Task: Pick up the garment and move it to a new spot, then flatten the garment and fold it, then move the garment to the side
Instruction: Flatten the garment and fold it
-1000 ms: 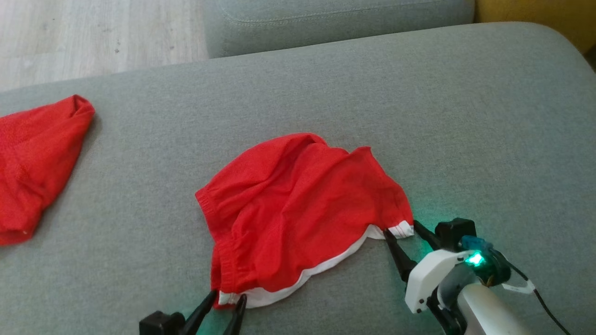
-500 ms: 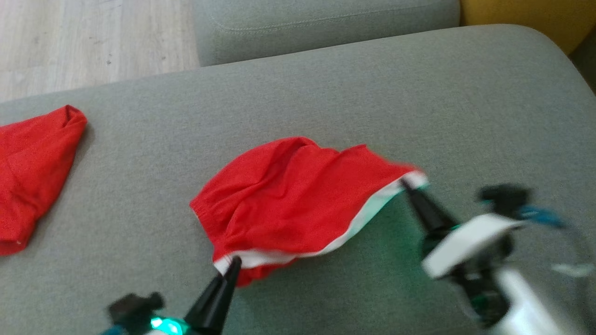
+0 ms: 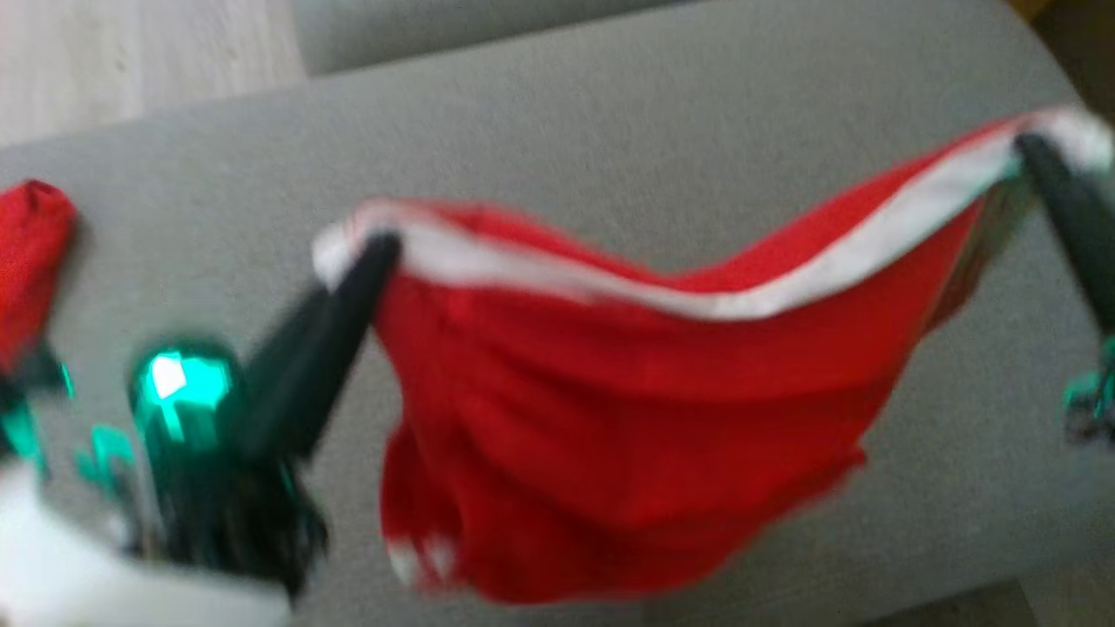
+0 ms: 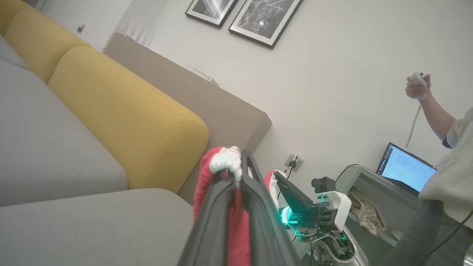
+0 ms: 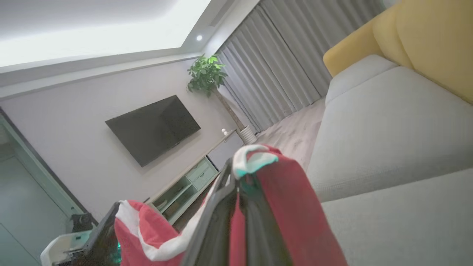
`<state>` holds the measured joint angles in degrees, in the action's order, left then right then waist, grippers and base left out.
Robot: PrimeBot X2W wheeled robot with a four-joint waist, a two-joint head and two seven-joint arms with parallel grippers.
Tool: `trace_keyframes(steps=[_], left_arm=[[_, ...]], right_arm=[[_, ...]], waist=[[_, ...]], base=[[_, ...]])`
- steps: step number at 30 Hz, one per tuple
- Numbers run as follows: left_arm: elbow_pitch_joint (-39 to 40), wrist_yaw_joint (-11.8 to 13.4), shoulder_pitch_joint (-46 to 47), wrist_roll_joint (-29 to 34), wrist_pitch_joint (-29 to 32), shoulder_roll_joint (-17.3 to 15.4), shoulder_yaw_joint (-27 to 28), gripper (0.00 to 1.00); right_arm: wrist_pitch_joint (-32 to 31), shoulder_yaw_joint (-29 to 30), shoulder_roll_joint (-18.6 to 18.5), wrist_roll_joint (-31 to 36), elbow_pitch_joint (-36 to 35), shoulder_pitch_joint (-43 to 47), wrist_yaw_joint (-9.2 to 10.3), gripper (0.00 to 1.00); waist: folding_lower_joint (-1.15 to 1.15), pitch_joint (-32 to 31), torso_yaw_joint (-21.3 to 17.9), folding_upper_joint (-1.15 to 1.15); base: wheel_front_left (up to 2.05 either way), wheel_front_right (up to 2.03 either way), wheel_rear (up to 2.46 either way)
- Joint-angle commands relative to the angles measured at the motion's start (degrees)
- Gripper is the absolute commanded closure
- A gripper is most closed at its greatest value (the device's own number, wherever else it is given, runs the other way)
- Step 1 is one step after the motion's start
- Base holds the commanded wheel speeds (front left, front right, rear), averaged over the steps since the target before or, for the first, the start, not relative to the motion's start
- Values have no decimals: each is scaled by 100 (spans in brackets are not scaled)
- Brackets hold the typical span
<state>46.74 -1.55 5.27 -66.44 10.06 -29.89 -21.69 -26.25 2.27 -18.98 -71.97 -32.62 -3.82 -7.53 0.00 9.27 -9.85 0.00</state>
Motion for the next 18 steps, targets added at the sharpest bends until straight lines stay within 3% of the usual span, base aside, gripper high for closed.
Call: trace_keyframes(steps=[1,5,10,15,16,18], left_arm=[[38,126,887,-135,277,-176,378,100],[-780,351,2574,-178,949,-164,381,100],[-2559,533,4957,378,1310,255,151,100],[-4690,378,6814,1266,485,959,60,100],[-5416,229,7237,1428,82,1184,64,100],[-6026,-24,7486,1628,-261,1271,-30,100]], right_arm=[[-267,21,37,43,-158,-717,4,100],[-841,80,526,501,498,-2130,4,100],[-1206,476,1400,1760,2156,-4476,4,100],[-517,1036,1597,2943,3922,-6668,4,100],[-183,1090,1605,3108,4531,-7159,4,100],[123,991,1607,3204,4987,-7370,4,100]], waist=[[0,450,-172,0],[0,1093,-208,0],[0,1980,-174,0],[0,2637,-90,0],[0,2759,-64,0],[0,2824,-51,0]], base=[[0,0,0],[0,0,0],[0,0,0],[0,0,0],[0,0,0],[0,0,0]])
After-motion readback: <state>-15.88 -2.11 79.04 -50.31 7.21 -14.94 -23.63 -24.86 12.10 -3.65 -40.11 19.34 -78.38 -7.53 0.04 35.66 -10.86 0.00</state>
